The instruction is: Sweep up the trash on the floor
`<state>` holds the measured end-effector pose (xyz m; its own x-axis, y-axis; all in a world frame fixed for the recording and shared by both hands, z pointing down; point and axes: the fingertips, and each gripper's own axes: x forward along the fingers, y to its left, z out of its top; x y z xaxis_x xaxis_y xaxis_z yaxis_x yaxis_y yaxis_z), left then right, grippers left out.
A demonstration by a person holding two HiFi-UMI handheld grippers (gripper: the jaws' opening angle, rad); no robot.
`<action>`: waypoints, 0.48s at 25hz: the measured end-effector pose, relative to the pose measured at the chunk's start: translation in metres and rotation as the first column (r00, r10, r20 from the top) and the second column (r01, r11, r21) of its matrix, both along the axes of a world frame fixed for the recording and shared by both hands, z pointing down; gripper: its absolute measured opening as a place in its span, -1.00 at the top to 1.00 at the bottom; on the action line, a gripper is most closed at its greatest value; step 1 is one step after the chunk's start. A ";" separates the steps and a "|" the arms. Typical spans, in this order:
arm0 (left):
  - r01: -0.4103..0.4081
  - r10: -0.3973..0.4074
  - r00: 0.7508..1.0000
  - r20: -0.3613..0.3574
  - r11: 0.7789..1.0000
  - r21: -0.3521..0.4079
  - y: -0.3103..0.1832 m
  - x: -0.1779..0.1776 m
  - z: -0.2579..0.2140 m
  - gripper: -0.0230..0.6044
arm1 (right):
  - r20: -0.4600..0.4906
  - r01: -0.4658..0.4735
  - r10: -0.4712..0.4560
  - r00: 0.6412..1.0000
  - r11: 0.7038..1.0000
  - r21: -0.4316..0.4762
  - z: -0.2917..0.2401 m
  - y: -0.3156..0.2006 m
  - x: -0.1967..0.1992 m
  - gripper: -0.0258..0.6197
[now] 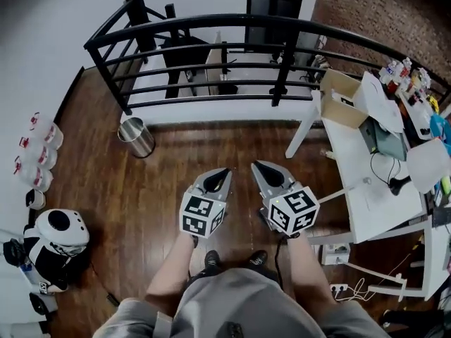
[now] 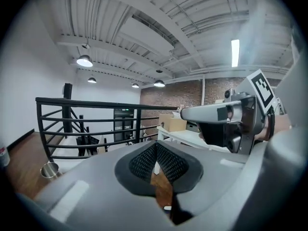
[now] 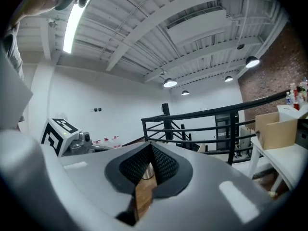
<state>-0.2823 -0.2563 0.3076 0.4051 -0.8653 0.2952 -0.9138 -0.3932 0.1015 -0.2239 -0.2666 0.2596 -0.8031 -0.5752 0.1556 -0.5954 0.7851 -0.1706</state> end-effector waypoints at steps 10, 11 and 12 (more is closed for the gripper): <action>0.034 -0.034 0.999 -0.002 0.996 0.080 0.024 -0.075 -0.054 0.91 | -0.022 0.049 -0.047 0.999 0.995 0.087 -0.037 0.027 -0.082 0.92; 0.033 -0.033 0.999 -0.002 0.996 0.084 0.025 -0.079 -0.057 0.91 | -0.027 0.054 -0.051 0.998 0.995 0.089 -0.038 0.029 -0.087 0.92; 0.031 -0.031 1.000 0.000 0.995 0.090 0.026 -0.081 -0.059 0.91 | -0.030 0.057 -0.054 0.998 0.994 0.092 -0.039 0.030 -0.090 0.92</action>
<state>-0.3633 -0.2306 0.2484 0.3777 -0.9004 0.2160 -0.9257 -0.3726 0.0657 -0.3139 -0.2363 0.2203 -0.8305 -0.5426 0.1258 -0.5537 0.8289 -0.0799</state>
